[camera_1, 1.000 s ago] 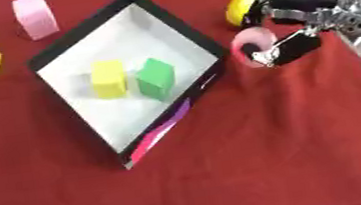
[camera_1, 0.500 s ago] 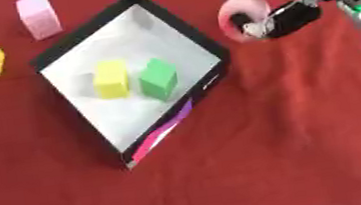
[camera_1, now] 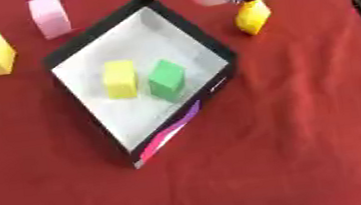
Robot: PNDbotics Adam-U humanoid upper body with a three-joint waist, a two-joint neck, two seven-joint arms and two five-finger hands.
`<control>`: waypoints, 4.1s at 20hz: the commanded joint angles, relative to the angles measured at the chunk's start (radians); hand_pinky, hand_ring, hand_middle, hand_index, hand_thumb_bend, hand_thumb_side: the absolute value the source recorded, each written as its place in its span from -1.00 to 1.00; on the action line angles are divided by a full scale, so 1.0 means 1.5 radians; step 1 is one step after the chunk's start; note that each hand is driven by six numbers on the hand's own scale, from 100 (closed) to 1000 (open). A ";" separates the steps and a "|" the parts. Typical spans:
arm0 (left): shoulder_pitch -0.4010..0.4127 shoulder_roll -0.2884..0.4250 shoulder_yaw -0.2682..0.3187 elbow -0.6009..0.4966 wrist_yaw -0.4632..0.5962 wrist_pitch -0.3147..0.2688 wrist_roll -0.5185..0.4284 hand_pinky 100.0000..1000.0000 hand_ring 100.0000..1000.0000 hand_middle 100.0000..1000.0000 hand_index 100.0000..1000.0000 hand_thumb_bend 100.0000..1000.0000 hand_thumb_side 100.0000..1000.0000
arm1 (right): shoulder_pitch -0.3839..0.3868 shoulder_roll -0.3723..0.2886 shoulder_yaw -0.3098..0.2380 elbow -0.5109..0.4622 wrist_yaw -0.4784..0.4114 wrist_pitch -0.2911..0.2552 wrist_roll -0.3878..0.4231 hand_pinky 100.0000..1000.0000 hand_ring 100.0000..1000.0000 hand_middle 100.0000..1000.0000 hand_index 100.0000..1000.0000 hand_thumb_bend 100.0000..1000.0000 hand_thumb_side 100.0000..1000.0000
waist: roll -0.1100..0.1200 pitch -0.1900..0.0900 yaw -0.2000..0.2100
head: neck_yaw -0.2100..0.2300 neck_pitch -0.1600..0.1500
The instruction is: Pick up objects on the table and place them in the box.
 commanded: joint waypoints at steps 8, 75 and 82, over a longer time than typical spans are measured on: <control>-0.009 0.015 0.066 -0.064 -0.085 0.025 0.008 0.34 0.61 0.43 0.42 -0.67 0.16 | -0.035 0.035 0.014 0.045 0.032 0.001 0.012 0.31 -0.03 -0.34 0.21 -1.00 -0.48 | -0.002 -0.005 0.038 | -0.067 -0.004; 0.039 0.074 0.027 -0.020 -0.023 0.052 -0.049 0.32 0.63 0.43 0.40 -0.77 0.24 | 0.081 -0.019 -0.131 0.197 0.103 0.019 0.068 1.00 0.81 0.63 0.95 -0.99 -0.66 | 0.020 0.001 -0.012 | -0.038 -0.021; 0.039 0.073 0.024 -0.014 -0.020 0.051 -0.055 0.32 0.63 0.45 0.39 -0.78 0.25 | 0.083 -0.013 -0.128 0.248 0.159 -0.011 0.058 0.99 0.82 0.64 0.96 -0.88 -0.57 | 0.018 0.002 -0.010 | -0.036 -0.027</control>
